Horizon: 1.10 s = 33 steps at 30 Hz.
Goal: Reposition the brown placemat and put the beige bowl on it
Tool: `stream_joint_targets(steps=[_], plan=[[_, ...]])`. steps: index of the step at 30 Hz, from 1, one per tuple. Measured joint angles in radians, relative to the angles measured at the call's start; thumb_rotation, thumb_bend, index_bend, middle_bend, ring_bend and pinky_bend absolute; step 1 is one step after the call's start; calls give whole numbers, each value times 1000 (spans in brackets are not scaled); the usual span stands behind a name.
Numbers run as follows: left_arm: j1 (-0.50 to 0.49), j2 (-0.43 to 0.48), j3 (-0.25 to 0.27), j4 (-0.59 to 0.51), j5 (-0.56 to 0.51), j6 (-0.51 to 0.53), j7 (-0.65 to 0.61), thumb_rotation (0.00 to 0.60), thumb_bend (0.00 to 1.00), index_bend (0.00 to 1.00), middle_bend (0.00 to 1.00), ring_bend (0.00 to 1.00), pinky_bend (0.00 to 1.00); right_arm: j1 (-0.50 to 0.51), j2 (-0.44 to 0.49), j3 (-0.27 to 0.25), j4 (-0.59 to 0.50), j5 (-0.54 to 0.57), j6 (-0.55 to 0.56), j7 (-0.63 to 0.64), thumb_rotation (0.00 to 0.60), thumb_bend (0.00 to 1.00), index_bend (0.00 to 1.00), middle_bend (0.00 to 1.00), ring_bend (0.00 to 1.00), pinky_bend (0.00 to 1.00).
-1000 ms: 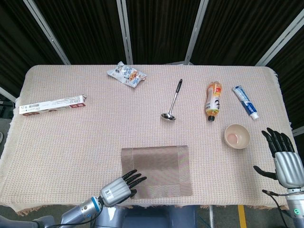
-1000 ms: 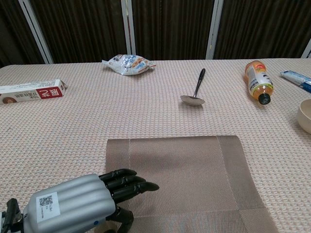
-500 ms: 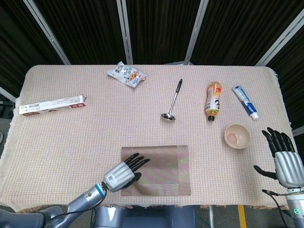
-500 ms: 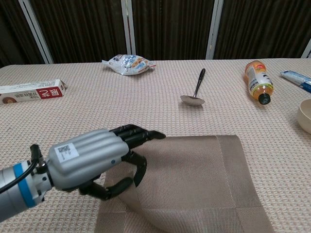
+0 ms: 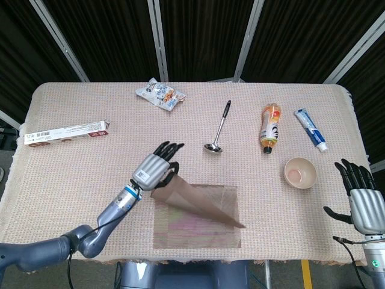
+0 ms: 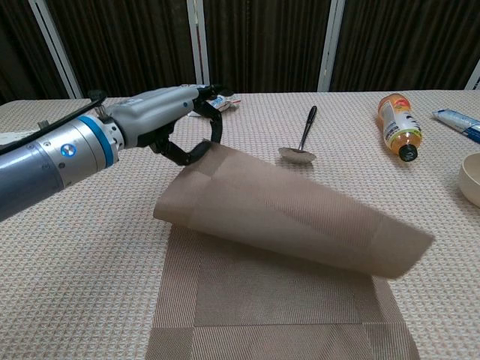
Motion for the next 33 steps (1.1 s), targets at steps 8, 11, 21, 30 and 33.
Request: stream_joint_targets(steps=[8,11,21,30,33], plan=[[-8,33,-42,146,-90,-11,-94,600,562,666,0,0,0,4,-7,0,7,9,-12,-8,600,0,0,0,0,0],[14,58,-25,180,-91,3,-122,600,562,668,0,0,0,4,-8,-2,4,5,-12,-14,600,0,0,0,0,0],[125,159,104,202,-22,116,-149,600,181,136,0,0,0,7,-14,-12,0,-5,-21,-26,600,0,0,0,0,0],[209,252,125,101,-27,222,-118,600,0,0,0,0,0,21,-25,-39,3,-48,-51,-38,600,0,0,0,0,0],[248,299,125,28,-27,294,-93,600,0,0,0,0,0,38,-28,-56,3,-86,-80,-42,600,0,0,0,0,0]])
